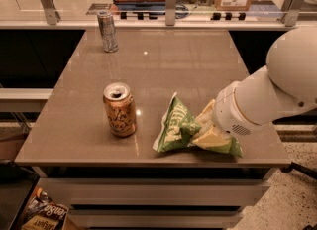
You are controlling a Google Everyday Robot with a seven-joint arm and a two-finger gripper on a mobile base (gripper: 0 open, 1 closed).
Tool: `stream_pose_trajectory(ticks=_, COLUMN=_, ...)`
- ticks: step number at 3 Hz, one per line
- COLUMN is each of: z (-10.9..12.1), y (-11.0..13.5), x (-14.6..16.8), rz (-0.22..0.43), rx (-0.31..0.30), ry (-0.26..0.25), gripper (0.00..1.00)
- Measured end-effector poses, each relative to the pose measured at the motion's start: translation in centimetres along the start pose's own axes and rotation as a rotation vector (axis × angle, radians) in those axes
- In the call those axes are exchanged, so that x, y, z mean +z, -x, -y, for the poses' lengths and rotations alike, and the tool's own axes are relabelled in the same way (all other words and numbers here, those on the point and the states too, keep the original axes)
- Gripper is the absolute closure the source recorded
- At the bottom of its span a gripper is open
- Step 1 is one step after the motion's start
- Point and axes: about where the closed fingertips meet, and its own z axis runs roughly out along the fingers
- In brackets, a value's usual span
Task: Move green jalapeno chip bag near redbull can
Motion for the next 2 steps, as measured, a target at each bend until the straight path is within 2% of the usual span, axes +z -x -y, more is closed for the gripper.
stream_pose_trajectory(ticks=1, z=-0.05, y=0.1, x=-0.09, rz=-0.001, rx=-0.002, ry=-0.002, gripper=1.0)
stream_pose_trajectory(ticks=2, z=-0.06, y=0.1, x=-0.1, rz=-0.001, rx=-0.002, ry=-0.002, gripper=1.0)
